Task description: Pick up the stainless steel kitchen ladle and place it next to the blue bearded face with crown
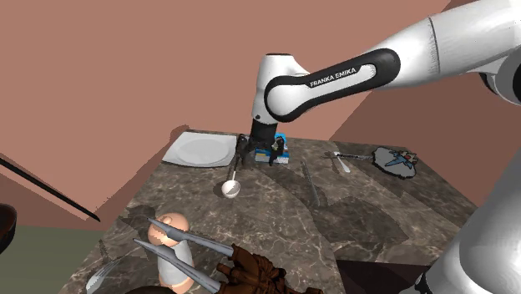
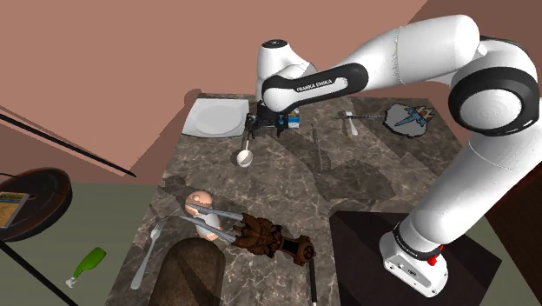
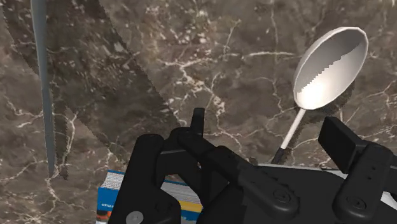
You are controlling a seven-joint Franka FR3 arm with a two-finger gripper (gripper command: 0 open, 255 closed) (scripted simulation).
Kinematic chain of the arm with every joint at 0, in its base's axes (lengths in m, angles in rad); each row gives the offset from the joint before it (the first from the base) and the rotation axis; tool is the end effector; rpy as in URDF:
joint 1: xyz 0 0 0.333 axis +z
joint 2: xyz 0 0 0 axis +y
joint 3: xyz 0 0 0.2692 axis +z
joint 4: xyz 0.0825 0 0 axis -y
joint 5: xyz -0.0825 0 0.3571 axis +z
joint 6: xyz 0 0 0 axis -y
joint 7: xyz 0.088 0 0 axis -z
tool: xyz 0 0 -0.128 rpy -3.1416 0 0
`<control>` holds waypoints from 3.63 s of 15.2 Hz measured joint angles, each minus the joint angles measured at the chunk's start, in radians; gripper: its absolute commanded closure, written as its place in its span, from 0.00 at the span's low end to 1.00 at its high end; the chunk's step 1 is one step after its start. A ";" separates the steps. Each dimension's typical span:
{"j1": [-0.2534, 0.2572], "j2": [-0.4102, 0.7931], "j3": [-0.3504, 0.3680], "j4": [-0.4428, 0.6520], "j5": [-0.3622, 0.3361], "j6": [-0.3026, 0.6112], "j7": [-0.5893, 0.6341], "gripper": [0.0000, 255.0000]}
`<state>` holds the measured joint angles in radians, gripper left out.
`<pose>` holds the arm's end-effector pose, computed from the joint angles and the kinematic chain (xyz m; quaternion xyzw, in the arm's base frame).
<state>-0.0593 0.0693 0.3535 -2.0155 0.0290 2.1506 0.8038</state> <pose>0.5249 0.1594 0.3726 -0.9647 0.2599 -0.0171 0.0390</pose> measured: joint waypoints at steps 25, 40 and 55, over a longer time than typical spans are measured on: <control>0.065 0.390 -0.045 0.294 -0.103 0.086 0.251 1.00; 0.062 0.357 -0.039 0.327 -0.092 0.020 0.249 1.00; 0.057 0.297 -0.029 0.445 -0.072 -0.154 0.243 1.00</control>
<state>-0.0025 0.3665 0.3246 -1.5708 -0.0427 1.9964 1.0466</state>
